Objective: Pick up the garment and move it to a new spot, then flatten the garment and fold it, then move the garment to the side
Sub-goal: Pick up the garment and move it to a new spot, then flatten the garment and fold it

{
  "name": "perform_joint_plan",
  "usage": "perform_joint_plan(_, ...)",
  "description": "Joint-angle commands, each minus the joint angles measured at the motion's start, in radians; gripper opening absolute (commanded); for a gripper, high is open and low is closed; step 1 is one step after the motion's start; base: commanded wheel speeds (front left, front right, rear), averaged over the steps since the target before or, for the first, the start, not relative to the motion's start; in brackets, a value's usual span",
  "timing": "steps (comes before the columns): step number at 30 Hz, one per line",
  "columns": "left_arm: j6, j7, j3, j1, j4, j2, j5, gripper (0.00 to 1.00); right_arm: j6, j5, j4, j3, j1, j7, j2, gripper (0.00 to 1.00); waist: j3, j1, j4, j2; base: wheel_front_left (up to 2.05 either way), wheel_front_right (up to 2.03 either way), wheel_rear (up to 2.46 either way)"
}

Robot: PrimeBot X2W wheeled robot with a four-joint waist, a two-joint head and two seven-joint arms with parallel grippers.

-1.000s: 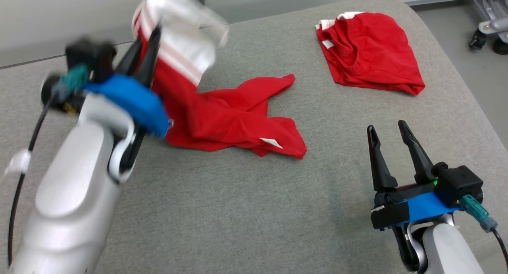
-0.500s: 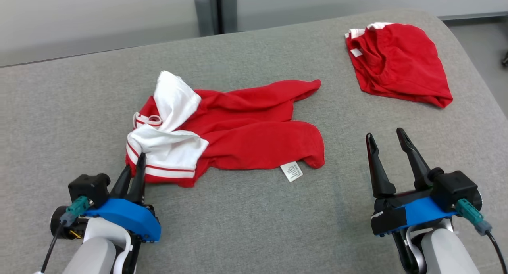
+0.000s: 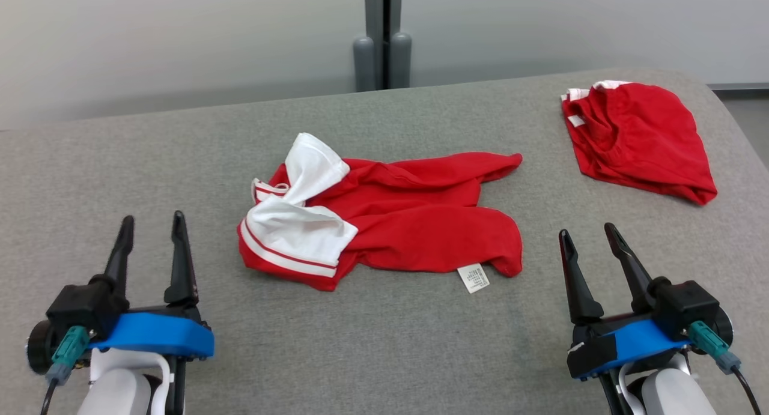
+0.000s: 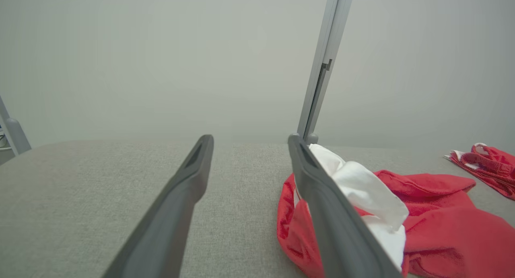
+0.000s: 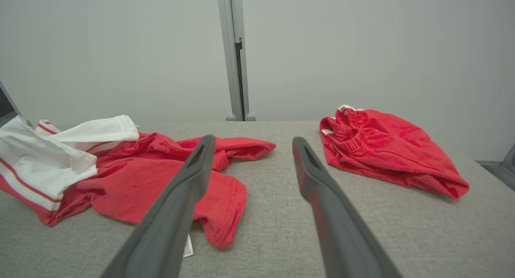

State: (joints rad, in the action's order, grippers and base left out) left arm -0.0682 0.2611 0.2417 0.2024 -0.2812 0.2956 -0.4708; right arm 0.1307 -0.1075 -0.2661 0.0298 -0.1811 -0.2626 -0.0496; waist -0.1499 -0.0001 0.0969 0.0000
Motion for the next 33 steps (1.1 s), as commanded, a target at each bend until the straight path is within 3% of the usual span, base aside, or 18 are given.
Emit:
perform_joint_plan(1, -0.012, 0.004, -0.041, -0.039, 0.045, -0.010, 0.034, 1.00, 0.000, 0.003, -0.004, -0.005, 0.016, -0.003, -0.002, 1.00, 0.011, 0.0001, -0.014, 0.0000, 0.00, 0.00, 0.00)
perform_joint_plan(8, -0.024, 0.005, -0.138, -0.150, 0.140, -0.050, 0.134, 1.00, 0.000, 0.002, -0.019, -0.014, 0.052, -0.003, -0.002, 1.00, 0.048, 0.0001, -0.060, 0.0000, 0.00, 0.00, 0.00)
perform_joint_plan(19, 0.043, 0.005, -0.250, -0.250, 0.137, -0.125, 0.248, 1.00, 0.000, -0.008, -0.056, -0.026, 0.099, -0.003, -0.002, 1.00, 0.089, 0.0001, -0.117, 0.0000, 0.00, 0.00, 0.00)
perform_joint_plan(33, 0.104, 0.005, -0.312, -0.248, 0.089, -0.174, 0.309, 1.00, 0.000, -0.009, -0.089, -0.012, 0.116, -0.003, -0.002, 1.00, 0.098, 0.0001, -0.125, 0.0000, 0.00, 0.00, 0.00)
